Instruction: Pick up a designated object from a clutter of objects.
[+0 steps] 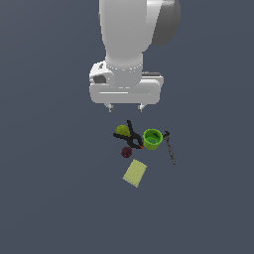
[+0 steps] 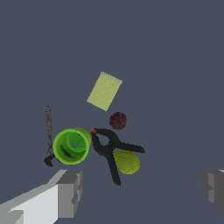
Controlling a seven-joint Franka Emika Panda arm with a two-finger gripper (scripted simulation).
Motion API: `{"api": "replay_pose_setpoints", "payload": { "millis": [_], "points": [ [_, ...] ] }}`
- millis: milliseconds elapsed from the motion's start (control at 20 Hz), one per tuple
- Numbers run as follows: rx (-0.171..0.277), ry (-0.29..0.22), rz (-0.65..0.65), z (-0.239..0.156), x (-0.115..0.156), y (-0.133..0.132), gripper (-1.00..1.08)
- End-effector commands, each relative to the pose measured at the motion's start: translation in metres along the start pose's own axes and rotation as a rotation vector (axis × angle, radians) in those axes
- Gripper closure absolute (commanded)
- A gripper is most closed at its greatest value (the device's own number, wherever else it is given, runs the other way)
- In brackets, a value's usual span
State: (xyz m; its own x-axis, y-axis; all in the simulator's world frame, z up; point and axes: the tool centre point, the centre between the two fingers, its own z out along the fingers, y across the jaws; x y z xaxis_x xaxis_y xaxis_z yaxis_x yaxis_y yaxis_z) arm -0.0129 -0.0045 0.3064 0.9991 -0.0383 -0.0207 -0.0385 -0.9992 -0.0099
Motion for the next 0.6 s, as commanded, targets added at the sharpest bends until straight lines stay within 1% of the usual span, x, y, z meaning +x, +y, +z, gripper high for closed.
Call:
{"api": "replay_pose_setpoints", "payload": {
  "millis": [0, 150, 400, 550],
  "points": [
    [0.000, 0.000, 0.000, 0.000, 0.000, 0.000, -0.92],
    [0.003, 0.004, 0.005, -0.001, 0.001, 0.003, -0.92],
    [0.017, 0.021, 0.025, -0.005, 0.005, 0.018, -0.92],
    [0.019, 0.024, 0.027, -0.006, 0.005, 0.021, -0.92]
  ]
}}
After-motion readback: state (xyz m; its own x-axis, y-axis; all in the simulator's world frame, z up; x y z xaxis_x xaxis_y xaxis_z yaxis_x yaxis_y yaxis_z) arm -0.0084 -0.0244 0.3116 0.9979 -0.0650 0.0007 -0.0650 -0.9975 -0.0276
